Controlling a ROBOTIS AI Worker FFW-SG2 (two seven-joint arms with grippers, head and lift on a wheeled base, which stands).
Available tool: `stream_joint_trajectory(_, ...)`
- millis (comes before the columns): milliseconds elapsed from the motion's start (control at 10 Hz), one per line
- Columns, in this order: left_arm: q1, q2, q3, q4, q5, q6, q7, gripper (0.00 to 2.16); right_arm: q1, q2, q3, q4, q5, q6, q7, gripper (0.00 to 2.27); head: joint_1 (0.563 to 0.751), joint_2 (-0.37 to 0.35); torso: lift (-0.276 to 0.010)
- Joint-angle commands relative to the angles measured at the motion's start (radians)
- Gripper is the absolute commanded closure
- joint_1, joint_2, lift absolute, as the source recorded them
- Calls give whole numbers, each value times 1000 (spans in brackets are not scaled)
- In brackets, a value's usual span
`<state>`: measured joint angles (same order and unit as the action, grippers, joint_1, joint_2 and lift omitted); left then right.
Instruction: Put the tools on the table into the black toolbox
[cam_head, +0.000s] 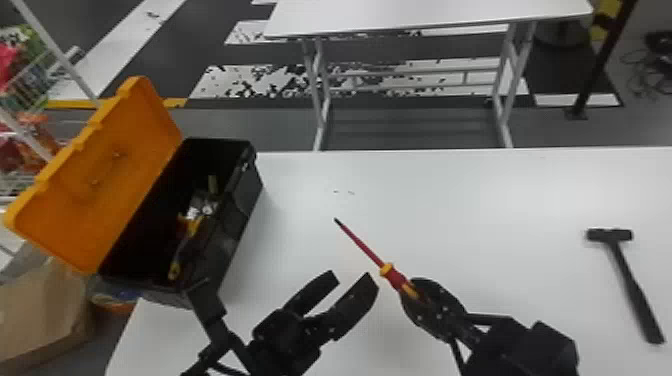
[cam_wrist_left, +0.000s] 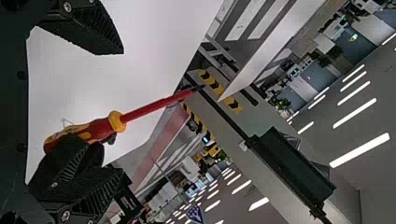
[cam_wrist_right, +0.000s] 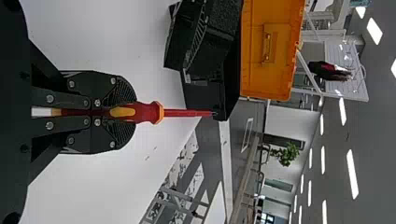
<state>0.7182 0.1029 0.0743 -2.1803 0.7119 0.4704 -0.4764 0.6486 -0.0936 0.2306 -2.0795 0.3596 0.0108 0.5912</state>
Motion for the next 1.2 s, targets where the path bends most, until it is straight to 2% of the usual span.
stream_joint_trajectory(0, -23, 0, -7, -3, -2, 23, 10, 103, -3, 0, 24, 2, 13, 22, -8, 2246, 695, 194, -75)
stream_joint_trajectory(700, -91, -11, -76, 33, -29, 23, 51, 103, -3, 3, 64, 13, 15, 31, -36, 2246, 695, 188, -75)
stream_joint_trajectory(800, -95, -12, -80, 36, -34, 20, 53, 178, -3, 3, 64, 13, 13, 35, -36, 2246, 695, 182, -75)
stream_joint_trajectory(900, -98, -14, -82, 39, -42, 17, 53, 296, 0, 5, 65, 13, 13, 35, -36, 2246, 695, 177, -75)
stream_joint_trajectory(1000, -102, -14, -80, 40, -45, 17, 51, 579, 0, 5, 65, 13, 13, 38, -36, 2246, 695, 174, -75)
stream_joint_trajectory(1100, -102, -14, -80, 40, -49, 17, 53, 961, 0, 5, 65, 13, 13, 38, -36, 2246, 695, 174, -75)
